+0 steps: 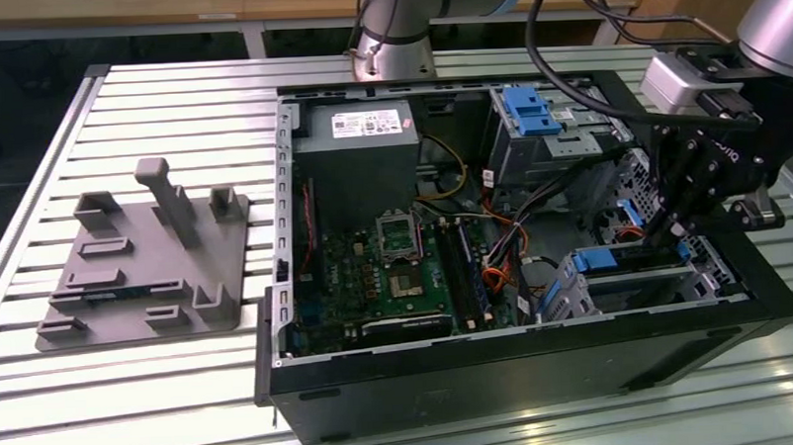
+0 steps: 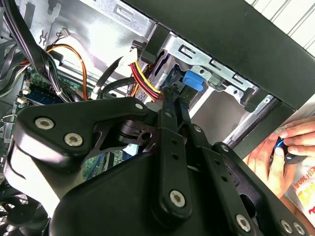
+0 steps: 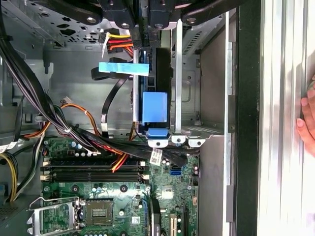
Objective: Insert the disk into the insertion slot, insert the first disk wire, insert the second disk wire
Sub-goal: 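Insert the first disk wire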
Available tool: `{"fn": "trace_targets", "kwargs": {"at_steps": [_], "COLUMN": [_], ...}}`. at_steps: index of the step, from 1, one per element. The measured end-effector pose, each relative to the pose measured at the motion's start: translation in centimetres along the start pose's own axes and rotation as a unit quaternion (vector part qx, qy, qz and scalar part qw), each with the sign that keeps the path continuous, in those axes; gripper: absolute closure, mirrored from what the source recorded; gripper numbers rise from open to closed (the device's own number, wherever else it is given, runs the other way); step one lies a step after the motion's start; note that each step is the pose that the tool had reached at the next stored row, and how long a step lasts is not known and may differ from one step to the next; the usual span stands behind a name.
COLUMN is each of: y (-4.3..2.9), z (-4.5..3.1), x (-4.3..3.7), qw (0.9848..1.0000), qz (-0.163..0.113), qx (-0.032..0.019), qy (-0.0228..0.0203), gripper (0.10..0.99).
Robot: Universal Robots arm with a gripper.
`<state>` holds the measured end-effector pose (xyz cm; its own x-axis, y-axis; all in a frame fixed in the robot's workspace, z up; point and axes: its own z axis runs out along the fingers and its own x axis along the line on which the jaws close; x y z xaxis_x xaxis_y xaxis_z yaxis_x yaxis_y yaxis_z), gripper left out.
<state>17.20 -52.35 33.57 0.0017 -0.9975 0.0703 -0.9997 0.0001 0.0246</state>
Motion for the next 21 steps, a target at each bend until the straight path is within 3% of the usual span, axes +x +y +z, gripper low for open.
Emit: {"fn": "trace_targets", "kwargs": {"at_steps": [21], "y": [-0.07], "z": [0.99], "x": [0.01], "qw": [1.0], "qz": [0.0], "qx": [0.0], "qy": [0.0003], "gripper": [0.918]}}
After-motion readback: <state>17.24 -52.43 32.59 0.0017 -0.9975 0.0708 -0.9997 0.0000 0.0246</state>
